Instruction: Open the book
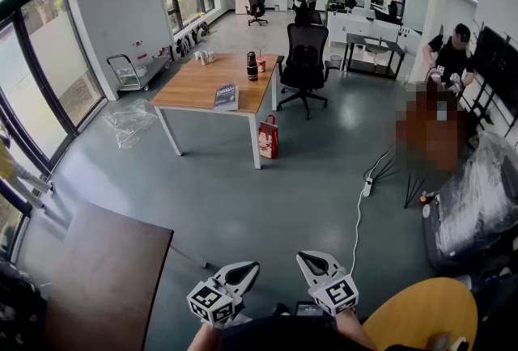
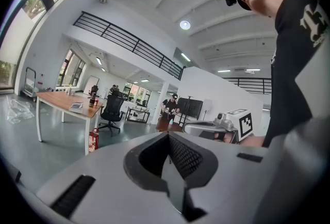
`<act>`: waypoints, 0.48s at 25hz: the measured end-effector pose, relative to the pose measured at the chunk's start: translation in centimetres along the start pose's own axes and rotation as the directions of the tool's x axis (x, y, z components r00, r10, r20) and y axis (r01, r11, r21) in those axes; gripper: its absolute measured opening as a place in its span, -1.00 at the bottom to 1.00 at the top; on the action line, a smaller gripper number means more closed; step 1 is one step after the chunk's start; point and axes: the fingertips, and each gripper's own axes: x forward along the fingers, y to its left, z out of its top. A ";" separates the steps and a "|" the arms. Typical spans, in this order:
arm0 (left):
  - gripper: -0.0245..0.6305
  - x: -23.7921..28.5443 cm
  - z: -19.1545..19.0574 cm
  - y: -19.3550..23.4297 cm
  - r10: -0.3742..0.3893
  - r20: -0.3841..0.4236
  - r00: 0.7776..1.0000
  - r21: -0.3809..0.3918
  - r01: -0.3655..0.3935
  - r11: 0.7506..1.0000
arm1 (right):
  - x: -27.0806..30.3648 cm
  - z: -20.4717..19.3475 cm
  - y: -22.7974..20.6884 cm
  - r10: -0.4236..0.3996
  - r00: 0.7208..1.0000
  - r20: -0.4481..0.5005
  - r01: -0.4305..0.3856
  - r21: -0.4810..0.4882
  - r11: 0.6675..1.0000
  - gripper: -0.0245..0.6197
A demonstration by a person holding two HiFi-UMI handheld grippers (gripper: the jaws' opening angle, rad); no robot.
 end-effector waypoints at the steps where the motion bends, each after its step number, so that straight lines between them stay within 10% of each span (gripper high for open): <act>1: -0.91 0.3 -0.1 -0.2 0.001 -0.002 1.000 0.001 -0.001 1.000 | -0.3 0.1 -0.4 -0.004 1.000 0.004 0.004 -0.004 1.000 -0.96; 12: -0.91 2.5 -0.5 -2.0 0.013 -0.025 1.000 0.000 -0.013 1.000 | -1.9 -0.8 -2.9 -0.004 1.000 0.005 0.004 0.012 1.000 -0.96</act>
